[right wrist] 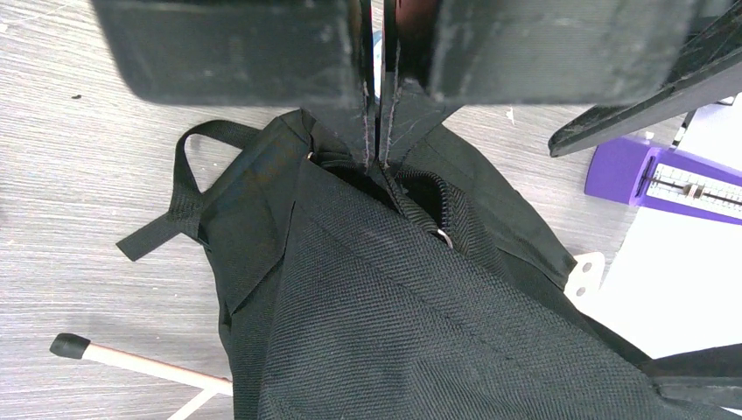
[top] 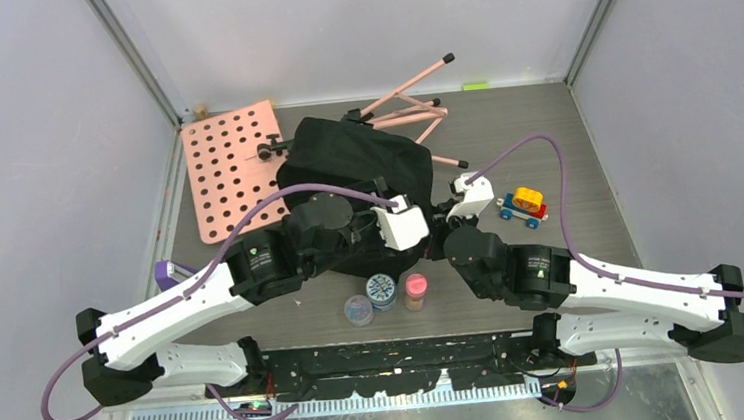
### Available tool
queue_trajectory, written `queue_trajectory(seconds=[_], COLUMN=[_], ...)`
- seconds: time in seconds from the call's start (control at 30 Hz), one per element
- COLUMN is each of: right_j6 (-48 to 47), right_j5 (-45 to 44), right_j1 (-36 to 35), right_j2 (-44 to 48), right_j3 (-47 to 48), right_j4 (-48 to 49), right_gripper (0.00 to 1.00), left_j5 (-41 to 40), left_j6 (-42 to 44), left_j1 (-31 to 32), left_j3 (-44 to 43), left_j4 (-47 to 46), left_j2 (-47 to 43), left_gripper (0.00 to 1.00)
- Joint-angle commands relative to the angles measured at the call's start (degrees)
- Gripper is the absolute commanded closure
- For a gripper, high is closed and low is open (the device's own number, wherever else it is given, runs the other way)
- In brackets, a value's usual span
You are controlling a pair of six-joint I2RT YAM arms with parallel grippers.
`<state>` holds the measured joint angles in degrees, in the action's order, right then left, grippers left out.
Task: Pack the student bag
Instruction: Zip the student bag at the center of the board.
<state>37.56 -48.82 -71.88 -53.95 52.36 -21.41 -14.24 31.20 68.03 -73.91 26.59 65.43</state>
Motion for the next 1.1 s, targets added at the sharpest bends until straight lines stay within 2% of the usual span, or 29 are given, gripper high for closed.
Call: queue_trajectory(seconds=[0.0, 0.27, 0.47, 0.63, 0.73, 0.87, 0.93, 1.07], right_j6=[-0.71, -1.29, -0.64, -0.96, -1.14, -1.37, -1.24, -0.78], right_j5=[-0.93, -0.93, -1.01, -1.46, -1.43, -1.56, -1.73, -1.93], right_j1=[0.09, 0.08, 0.11, 0.08, 0.08, 0.11, 0.08, 0.08], right_j2=[1.59, 2.33, 2.65, 2.53, 2.46, 2.3, 2.26, 1.81], right_j3=[-0.07, -0.4, -1.06, -1.11, -0.91, -0.89, -1.08, -1.71], right_j4=[1.9, 1.52, 1.53, 1.38, 1.38, 1.21, 0.95, 0.89], right_gripper=[1.0, 1.0, 1.0, 1.0, 1.0, 1.0, 1.0, 1.0], left_j5=[-2.18, 1.68, -3.76, -3.47, -3.43, -4.81, -6.33, -8.45], left_j6=[4.11, 5.77, 7.09, 5.91, 5.47, 6.39, 7.06, 7.72], left_j1=[1.23, 2.07, 1.67, -0.23, -2.3, -3.0, -3.1, -3.46], left_j3=[-2.22, -3.49, -3.76, -2.77, -2.75, -2.84, -2.73, -2.78], left_j4=[-6.7, -7.15, -5.74, -6.19, -6.73, -7.36, -8.57, -11.15], left_j2=[-1.01, -2.21, 0.37, 1.2, 2.05, 3.66, 4.44, 5.67], left_gripper=[0.27, 0.24, 0.26, 0.31, 0.4, 0.61, 0.67, 0.91])
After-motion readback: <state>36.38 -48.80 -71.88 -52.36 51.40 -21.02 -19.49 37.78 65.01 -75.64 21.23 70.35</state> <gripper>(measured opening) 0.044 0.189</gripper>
